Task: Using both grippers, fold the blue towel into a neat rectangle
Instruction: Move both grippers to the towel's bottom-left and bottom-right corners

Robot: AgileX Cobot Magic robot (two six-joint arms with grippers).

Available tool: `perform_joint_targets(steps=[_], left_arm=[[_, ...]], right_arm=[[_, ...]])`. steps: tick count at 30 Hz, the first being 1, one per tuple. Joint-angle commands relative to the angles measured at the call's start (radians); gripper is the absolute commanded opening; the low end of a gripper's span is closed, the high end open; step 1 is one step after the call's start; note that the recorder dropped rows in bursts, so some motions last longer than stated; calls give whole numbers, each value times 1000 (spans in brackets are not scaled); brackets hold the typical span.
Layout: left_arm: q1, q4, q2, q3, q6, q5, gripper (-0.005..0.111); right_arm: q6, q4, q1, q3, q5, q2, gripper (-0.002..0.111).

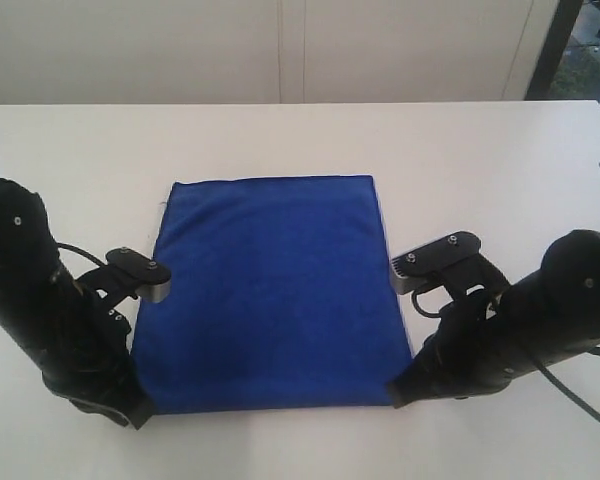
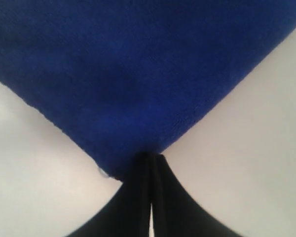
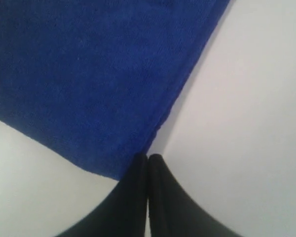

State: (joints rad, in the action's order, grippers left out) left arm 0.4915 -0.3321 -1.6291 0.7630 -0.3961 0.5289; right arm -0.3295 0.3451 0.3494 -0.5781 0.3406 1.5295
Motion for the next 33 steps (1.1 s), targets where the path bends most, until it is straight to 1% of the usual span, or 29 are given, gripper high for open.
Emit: perform_joint_targets(steps=[1,3,9,13,16,21,26,29,30,33], left_arm=[[-1,-1,-25,-6,-1,14,0],[-1,-1,-28,-6,-1,25,0],[-1,-1,-14,2,-1,77,0],[-1,18,32,60,-7,161,0],[-1,53,81,86,-12,199,0],[-1,51,164,86,-111,190,0],[-1,49,186,86,-202,170,0],[-1,34,171,65,-226,127,0],[-1,17,163,51,-261,95,0],[-1,-45,149,24,-380,71,0]], right_arm=[[-11,5,1,-8,-27,32,0],[-11,3,1,-9,-29,33,0],[-18,-6,1,-67,60,-3,0],[-37,-6,1,-73,71,-36,0],[-79,-4,4,-73,85,-50,0],[-228,-2,54,-73,105,-52,0],[-427,-2,101,-73,102,-52,0],[-478,-4,101,-73,95,-50,0],[-488,-4,101,-73,92,-50,0],[-513,-4,101,-73,85,-41,0]])
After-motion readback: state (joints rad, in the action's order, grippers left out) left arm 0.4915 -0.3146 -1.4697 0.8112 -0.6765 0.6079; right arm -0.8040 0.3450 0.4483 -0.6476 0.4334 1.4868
